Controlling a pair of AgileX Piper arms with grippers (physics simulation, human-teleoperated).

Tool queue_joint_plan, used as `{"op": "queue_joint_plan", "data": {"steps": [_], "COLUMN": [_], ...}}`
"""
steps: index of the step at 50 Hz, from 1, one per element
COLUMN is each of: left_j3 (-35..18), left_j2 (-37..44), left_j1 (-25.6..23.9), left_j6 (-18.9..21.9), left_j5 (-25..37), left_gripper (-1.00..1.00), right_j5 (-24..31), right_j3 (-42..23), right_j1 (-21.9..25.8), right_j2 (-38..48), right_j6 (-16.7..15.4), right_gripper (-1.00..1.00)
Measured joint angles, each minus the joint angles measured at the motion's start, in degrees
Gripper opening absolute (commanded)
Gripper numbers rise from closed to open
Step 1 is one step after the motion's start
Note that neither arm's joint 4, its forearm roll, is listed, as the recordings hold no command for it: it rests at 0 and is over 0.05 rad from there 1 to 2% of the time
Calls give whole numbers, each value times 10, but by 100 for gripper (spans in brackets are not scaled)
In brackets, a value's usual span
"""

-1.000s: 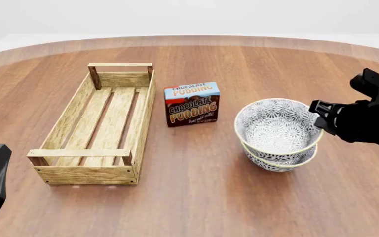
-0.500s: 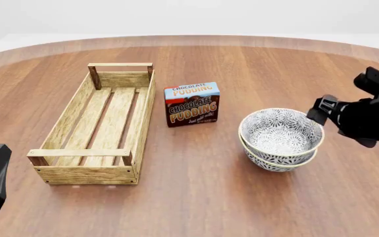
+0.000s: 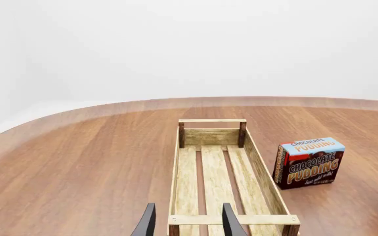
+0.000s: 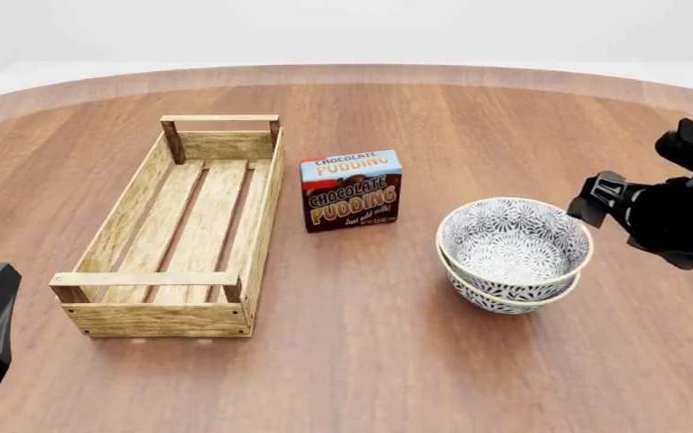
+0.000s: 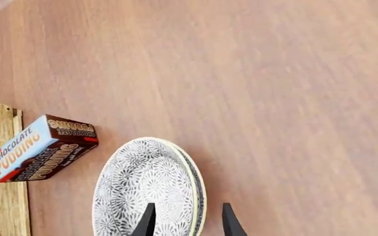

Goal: Stack the left bowl on the right bowl and place them in the tray.

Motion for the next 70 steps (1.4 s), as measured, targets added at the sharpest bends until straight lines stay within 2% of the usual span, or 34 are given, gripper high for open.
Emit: {"op": "queue_joint_plan", "data": {"steps": [7, 17, 30, 43, 66, 67, 70], "left_j3": [0, 0, 0, 0, 0, 0, 0], "left_j2": [0, 0, 0, 0, 0, 0, 0], "left_j1": [0, 0, 0, 0, 0, 0, 0], "left_j6": [0, 0, 0, 0, 0, 0, 0], "left_j5": [0, 0, 0, 0, 0, 0, 0], "left_gripper": [100, 100, 100, 100, 100, 100, 100], "right_j5": [8, 29, 27, 7, -61, -63, -67], "right_j3": [10, -2, -8, -5, 31, 32, 35], "right_j1": [12, 18, 22, 33, 64, 65, 64], "right_j2": [3, 14, 43, 73, 126, 127, 127], "right_j6": [10, -1, -10, -9, 23, 24, 33], "right_gripper": [100, 100, 100, 100, 100, -100, -100]}}
